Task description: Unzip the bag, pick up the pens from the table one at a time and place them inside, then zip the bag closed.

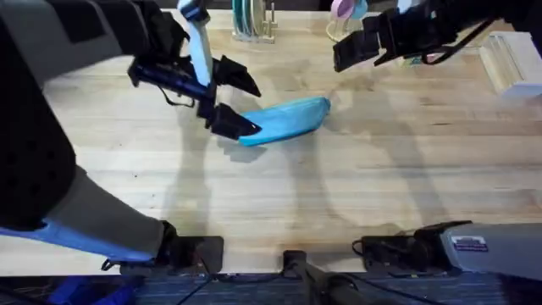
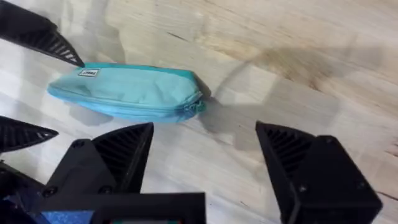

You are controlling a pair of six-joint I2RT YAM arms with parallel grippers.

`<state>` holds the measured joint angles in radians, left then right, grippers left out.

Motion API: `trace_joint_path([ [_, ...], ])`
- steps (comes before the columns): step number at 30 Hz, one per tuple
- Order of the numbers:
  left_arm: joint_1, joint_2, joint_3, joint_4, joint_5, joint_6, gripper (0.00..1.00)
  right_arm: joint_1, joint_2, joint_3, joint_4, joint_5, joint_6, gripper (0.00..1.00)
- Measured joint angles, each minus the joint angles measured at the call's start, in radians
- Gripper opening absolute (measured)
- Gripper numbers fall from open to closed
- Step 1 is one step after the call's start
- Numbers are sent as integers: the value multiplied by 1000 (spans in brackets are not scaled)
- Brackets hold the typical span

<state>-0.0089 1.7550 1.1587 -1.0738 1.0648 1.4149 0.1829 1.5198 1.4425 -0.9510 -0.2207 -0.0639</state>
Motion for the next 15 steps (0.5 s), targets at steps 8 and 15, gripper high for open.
trace_joint_path([
  [8, 51, -53, 238, -178, -225, -61, 995, 4, -53, 0, 20, 0, 0, 996],
  [15, 47, -107, 433, -241, -516, -373, 995, 4, -100, 0, 35, 0, 0, 995],
])
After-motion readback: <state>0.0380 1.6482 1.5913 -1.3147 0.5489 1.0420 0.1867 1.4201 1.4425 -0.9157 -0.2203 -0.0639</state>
